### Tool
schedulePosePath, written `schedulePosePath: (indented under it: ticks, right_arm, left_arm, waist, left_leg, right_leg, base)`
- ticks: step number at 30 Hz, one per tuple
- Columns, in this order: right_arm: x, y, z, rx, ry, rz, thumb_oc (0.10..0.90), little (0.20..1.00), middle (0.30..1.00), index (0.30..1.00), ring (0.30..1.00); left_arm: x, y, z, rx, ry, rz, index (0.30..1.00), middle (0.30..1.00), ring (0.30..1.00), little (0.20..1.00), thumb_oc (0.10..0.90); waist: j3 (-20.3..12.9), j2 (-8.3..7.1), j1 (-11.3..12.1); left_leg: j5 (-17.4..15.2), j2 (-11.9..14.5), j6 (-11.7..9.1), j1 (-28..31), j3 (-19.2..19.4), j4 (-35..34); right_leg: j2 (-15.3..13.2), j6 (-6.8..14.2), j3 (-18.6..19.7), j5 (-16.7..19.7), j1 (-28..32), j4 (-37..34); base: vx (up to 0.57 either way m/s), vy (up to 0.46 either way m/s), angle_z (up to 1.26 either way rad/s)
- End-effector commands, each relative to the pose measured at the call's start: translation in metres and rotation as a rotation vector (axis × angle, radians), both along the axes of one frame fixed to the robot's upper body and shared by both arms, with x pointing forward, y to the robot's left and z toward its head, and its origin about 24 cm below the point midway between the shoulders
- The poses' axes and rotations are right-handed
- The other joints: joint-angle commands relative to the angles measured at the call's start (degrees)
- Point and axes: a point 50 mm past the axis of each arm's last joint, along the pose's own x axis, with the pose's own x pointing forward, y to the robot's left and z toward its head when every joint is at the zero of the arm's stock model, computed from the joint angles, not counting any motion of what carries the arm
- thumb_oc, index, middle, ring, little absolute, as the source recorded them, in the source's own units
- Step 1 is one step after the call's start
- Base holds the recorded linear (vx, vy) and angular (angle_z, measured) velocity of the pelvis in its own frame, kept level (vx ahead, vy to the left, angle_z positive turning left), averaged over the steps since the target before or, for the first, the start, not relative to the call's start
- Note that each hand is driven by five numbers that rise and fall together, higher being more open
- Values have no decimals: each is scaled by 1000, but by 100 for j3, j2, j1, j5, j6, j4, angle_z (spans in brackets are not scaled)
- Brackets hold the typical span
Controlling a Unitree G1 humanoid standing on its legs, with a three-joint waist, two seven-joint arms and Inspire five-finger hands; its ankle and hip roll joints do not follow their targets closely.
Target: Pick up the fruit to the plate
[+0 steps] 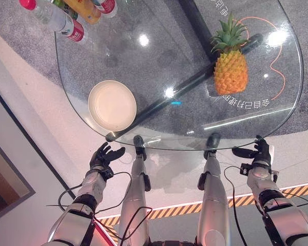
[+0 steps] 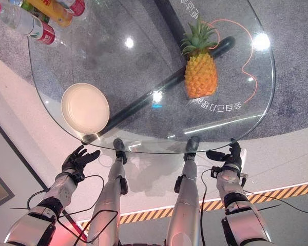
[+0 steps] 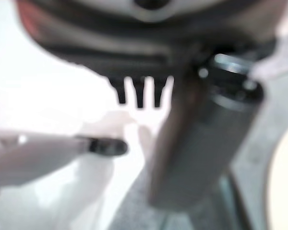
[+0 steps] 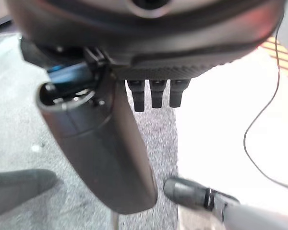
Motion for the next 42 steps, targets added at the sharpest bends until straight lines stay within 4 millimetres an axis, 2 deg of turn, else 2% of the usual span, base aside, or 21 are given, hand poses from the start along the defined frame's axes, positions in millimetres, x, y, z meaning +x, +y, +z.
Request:
schedulePosePath:
  ticks: [1, 6, 10, 16, 20, 23, 24, 26, 30, 33, 36, 40, 42]
  right_arm:
    - [-29, -53, 12, -45, -5, -276, 800, 900, 900, 900, 900]
    - [-46, -76, 20, -35, -29, -446, 800, 900, 900, 900, 900]
    - [-55, -95, 37, -75, -57, -604, 800, 900, 900, 900, 900]
    - [-57, -114, 78, -106, -255, -802, 800, 900, 900, 900, 900]
    - [-47, -113, 112, -163, -445, -831, 800, 900, 900, 900, 900]
    - [-32, -97, 139, -212, -598, -784, 800, 900, 900, 900, 900]
    - [-21, -83, 158, -253, -674, -745, 800, 900, 900, 900, 900]
    - [-11, -67, 180, -303, -760, -690, 800, 900, 900, 900, 900]
    - [-1, -37, 216, -400, -903, -560, 800, 900, 900, 900, 900]
    - [5, -1, 242, -470, -1006, -381, 800, 900, 900, 900, 900]
    - [7, 19, 250, -488, -1035, -237, 800, 900, 900, 900, 900]
    - [9, 54, 244, -482, -1026, 12, 800, 900, 900, 900, 900]
    - [9, 62, 243, -483, -1026, 57, 800, 900, 900, 900, 900]
  left_arm:
    - [-9, 43, 11, 127, -2, 70, 900, 900, 900, 900, 800]
    - [-11, 47, 11, 145, 4, 61, 900, 900, 900, 900, 800]
    - [-12, 48, 12, 156, 9, 55, 900, 900, 900, 900, 800]
    - [-10, 46, 12, 165, 12, 34, 900, 900, 900, 900, 800]
    - [-12, 44, 10, 167, 18, 35, 900, 900, 900, 900, 800]
    - [-13, 42, 9, 159, 16, 42, 900, 900, 900, 900, 800]
    - [-13, 40, 9, 153, 11, 42, 900, 900, 900, 900, 800]
    - [-15, 40, 7, 148, 7, 44, 900, 900, 900, 900, 800]
    - [-17, 39, 5, 136, 2, 43, 900, 900, 900, 900, 800]
    - [-19, 36, 2, 119, -2, 42, 900, 900, 900, 900, 800]
    - [-19, 34, 1, 111, -7, 43, 900, 900, 900, 900, 800]
    - [-26, 30, -7, 97, 0, 42, 900, 900, 900, 900, 800]
    - [-27, 29, -8, 93, -1, 40, 900, 900, 900, 900, 800]
  waist:
    - [66, -253, 148]
    - [66, -291, 174]
    - [66, -350, 198]
    - [66, -350, 232]
    - [66, -337, 224]
    - [66, -334, 190]
    - [66, -326, 177]
    - [66, -314, 159]
    - [66, -293, 141]
    - [66, -245, 104]
    - [66, -236, 73]
    - [66, -209, 34]
    - [66, -199, 29]
  left_leg:
    - [-363, -63, 39, -372, -215, 646]
    - [-377, -45, 44, -359, -241, 638]
    - [-394, -39, 50, -359, -273, 666]
    - [-382, -72, 87, -352, -316, 642]
    - [-408, -72, 85, -291, -317, 599]
    - [-401, -89, 89, -287, -316, 569]
    - [-387, -105, 89, -276, -308, 534]
    - [-377, -127, 93, -267, -299, 502]
    - [-349, -143, 102, -257, -270, 450]
    - [-311, -165, 114, -221, -240, 374]
    - [-265, -186, 123, -251, -230, 357]
    - [-255, -174, 112, -145, -146, 315]
    - [-240, -174, 114, -124, -126, 295]
  right_leg:
    - [118, -120, -97, 31, -658, 992]
    - [113, -95, -137, 66, -633, 967]
    - [121, -76, -151, 92, -602, 946]
    - [85, -57, -184, 153, -579, 896]
    - [69, -33, -203, 126, -523, 887]
    - [66, -29, -189, 132, -533, 866]
    - [63, -31, -181, 141, -541, 848]
    - [56, -35, -170, 148, -552, 830]
    - [26, -27, -171, 156, -561, 784]
    - [31, -35, -120, 147, -575, 754]
    - [25, -42, -92, 165, -614, 739]
    - [21, -43, -73, 103, -547, 742]
    - [15, -48, -69, 99, -536, 731]
  base:
    - [36, -32, 2]
    - [31, -33, 7]
    - [19, -17, 5]
    - [22, -4, 0]
    - [0, 0, 0]
    - [5, 55, 1]
    - [-13, 89, 0]
    - [-10, 73, 0]
    - [-1, 59, 0]
    - [-1, 81, 1]
    - [-11, 55, 1]
    - [10, 55, 3]
    - [0, 43, 1]
